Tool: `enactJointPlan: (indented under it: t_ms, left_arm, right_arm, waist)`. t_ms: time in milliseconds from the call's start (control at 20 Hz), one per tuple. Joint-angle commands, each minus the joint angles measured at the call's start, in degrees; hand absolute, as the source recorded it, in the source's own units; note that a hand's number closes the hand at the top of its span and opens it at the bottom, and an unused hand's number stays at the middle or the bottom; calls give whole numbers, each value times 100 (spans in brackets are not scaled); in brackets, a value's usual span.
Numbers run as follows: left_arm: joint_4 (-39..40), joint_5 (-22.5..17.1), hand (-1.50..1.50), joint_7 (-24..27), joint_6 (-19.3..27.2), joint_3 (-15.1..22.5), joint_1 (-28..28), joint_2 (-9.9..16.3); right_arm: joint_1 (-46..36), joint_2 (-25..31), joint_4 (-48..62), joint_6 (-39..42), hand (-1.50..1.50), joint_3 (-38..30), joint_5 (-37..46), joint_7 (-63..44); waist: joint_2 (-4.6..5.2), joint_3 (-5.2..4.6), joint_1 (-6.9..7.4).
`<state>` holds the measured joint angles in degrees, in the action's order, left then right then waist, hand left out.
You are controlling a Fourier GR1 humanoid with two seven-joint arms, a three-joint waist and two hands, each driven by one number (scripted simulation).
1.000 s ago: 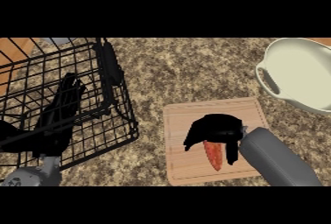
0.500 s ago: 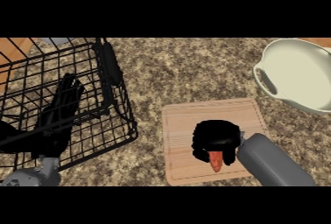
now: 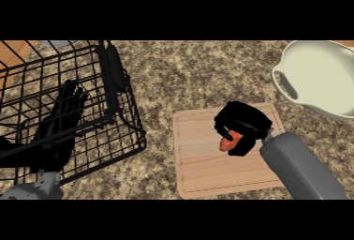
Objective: Pick the sweet potato from the cutting board and place it in the pot
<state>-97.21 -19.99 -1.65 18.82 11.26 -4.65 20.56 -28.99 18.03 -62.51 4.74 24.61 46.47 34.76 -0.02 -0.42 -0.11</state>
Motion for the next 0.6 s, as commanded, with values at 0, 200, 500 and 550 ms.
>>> enactJointPlan:
  t_ms: [0,200,500,550]
  left_arm:
    - [-63,102,0,125,56,-152,-167,101]
    - [-146,109,0,87,79,-117,-101,126]
    - [-145,147,0,38,53,-1,-291,122]
    - [-145,144,0,12,70,-11,-398,112]
  right_arm:
    - [-345,-87,603,-372,150,-1090,-70,-1746]
    - [-806,-68,913,-924,150,-1859,0,-3206]
    - [-1772,235,1271,-1937,150,-2587,737,-5578]
    - [-1908,265,1311,-2158,150,-2662,916,-5985]
  waist:
    - [84,17,-27]
    - [114,3,80]
    - [134,-32,344]
    - [127,-26,346]
